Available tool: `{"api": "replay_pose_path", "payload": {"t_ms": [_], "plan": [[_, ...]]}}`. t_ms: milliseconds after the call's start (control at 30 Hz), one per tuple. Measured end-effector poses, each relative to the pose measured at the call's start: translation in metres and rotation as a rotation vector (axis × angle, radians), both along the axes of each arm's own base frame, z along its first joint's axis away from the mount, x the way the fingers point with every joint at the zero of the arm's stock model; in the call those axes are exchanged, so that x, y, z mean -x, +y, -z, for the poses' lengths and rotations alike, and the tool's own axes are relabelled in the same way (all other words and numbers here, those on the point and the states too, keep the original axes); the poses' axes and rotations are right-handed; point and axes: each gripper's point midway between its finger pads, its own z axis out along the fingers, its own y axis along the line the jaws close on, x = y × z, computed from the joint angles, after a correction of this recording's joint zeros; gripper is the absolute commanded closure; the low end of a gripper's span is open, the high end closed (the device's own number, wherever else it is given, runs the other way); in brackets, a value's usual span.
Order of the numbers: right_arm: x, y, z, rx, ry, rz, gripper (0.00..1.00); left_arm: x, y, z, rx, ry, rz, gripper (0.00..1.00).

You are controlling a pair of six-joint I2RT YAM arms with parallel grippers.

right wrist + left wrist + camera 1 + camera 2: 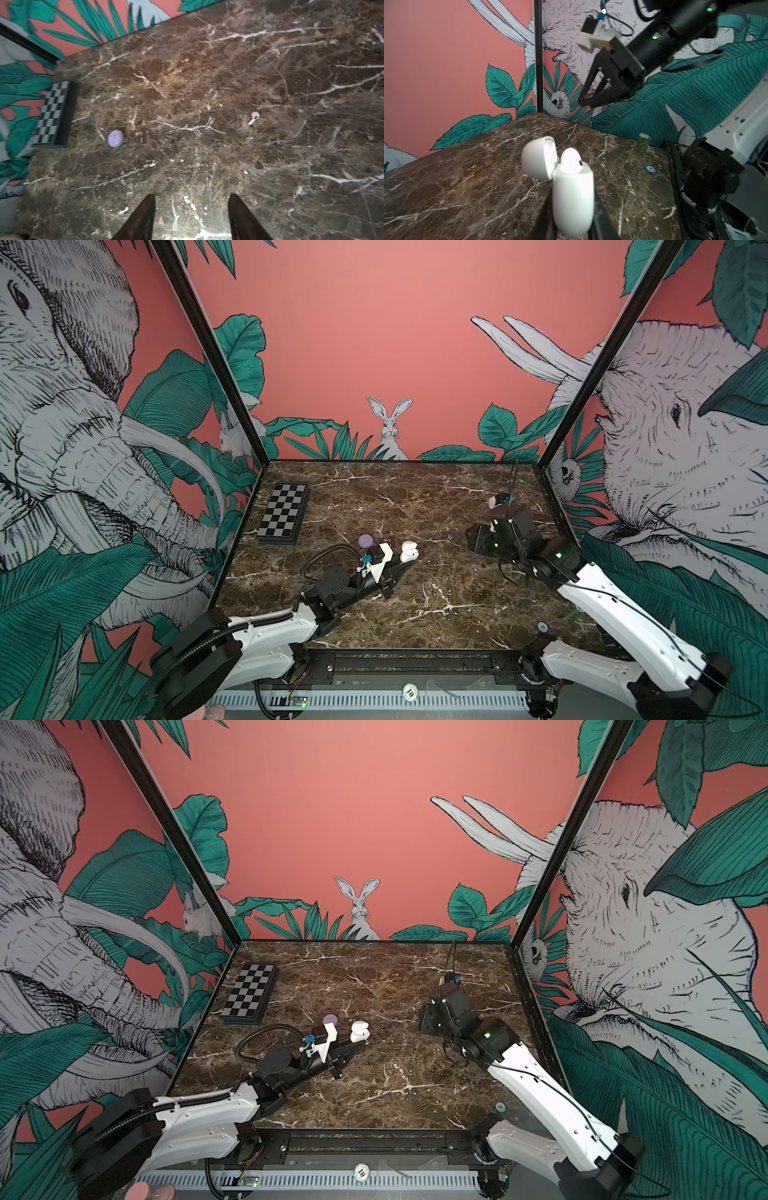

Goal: Insert the wireless bluetooth earbuds into the charging case
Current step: 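Lift the right gripper away from the case toward the far table edge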

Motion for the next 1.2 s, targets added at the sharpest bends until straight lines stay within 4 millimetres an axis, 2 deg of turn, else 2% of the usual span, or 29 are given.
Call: {"api": "replay_pose_path", "payload": {"t_ms": [67, 133, 300, 533, 667, 767, 967, 1200], "plan": [[-0.017, -0.009, 0.017, 0.004, 0.082, 0.038, 0.48, 0.003, -0.001, 0.000, -0.001, -0.009, 0.015, 1.00], [-0.037, -0.021, 0.042, -0.021, 0.180, 0.092, 0.50, 0.005, -0.002, -0.002, 0.003, -0.016, 0.025, 1.00], [-0.064, -0.043, 0.100, -0.049, 0.381, 0.213, 0.50, 0.007, -0.003, -0.002, 0.001, -0.022, 0.036, 1.00], [-0.120, -0.043, 0.128, 0.060, 0.455, 0.226, 0.51, 0.012, -0.005, -0.002, -0.003, -0.027, 0.052, 1.00], [-0.121, -0.053, 0.144, 0.146, 0.497, 0.216, 0.51, 0.015, -0.007, -0.001, -0.011, -0.034, 0.063, 1.00], [-0.122, -0.059, 0.148, 0.202, 0.509, 0.204, 0.53, 0.016, -0.008, 0.000, -0.015, -0.038, 0.067, 1.00], [-0.126, -0.064, 0.153, 0.249, 0.526, 0.175, 0.56, 0.017, -0.008, 0.001, -0.021, -0.041, 0.068, 1.00], [-0.125, -0.066, 0.172, 0.274, 0.570, 0.152, 0.60, 0.017, -0.009, 0.003, -0.030, -0.041, 0.069, 1.00]]}}
